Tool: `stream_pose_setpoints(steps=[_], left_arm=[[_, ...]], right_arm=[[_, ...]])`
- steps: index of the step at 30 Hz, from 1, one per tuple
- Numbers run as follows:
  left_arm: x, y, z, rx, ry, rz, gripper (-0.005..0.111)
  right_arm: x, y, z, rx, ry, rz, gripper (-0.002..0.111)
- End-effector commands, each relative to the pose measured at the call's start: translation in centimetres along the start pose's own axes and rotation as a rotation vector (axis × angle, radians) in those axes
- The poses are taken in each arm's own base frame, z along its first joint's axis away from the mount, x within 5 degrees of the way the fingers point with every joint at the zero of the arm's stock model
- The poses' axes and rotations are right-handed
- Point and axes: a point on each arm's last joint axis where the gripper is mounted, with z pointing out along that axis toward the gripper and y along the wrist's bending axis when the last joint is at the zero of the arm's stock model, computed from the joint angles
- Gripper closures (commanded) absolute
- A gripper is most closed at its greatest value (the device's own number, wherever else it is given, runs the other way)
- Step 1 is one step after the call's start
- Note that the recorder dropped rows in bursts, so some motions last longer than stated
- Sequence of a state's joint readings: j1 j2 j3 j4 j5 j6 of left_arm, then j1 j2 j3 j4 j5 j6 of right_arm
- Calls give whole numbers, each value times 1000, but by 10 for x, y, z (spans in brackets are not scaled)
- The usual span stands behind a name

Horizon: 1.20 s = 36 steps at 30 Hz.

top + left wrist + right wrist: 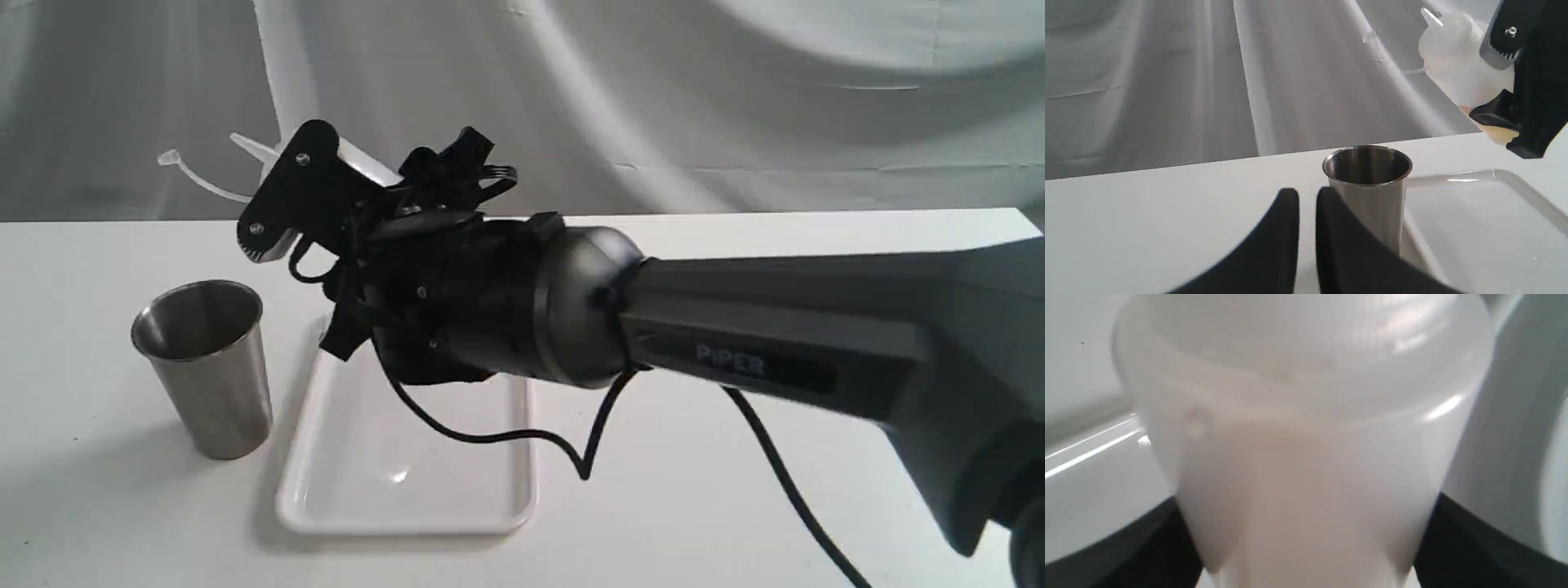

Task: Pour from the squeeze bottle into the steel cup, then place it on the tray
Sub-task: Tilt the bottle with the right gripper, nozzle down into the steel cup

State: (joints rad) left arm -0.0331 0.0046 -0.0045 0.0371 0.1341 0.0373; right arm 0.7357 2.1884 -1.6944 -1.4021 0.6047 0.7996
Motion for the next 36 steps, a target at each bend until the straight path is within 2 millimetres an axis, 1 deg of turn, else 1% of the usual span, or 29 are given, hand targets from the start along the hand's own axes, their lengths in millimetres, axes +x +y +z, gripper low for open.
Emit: stream_pose_setpoints(steps=[1,8,10,16,23,29,32,36], left_arm=[[1,0,0,5,-2,-1,98],[1,0,0,5,-2,-1,98],[1,0,0,5,-2,-1,98],[1,0,0,5,-2,-1,98],[1,0,0,5,-2,-1,98],[1,0,0,5,-2,-1,98],[1,0,0,5,-2,-1,98],[1,0,0,5,-2,1,98]], right_arm=[[-10,-3,-3,76,-31,-74,53],[-21,8,5,133,-40,-100,53],[-23,10,9,173,-34,-118,53],[-19,19,16,252,-12,-195,53],[-20,23,15,304,-23,-252,53],[-21,33,15,314,-33,-294,53],[-21,40,15,309,-28,-344,53],[-21,41,14,311,-23,-372,53]])
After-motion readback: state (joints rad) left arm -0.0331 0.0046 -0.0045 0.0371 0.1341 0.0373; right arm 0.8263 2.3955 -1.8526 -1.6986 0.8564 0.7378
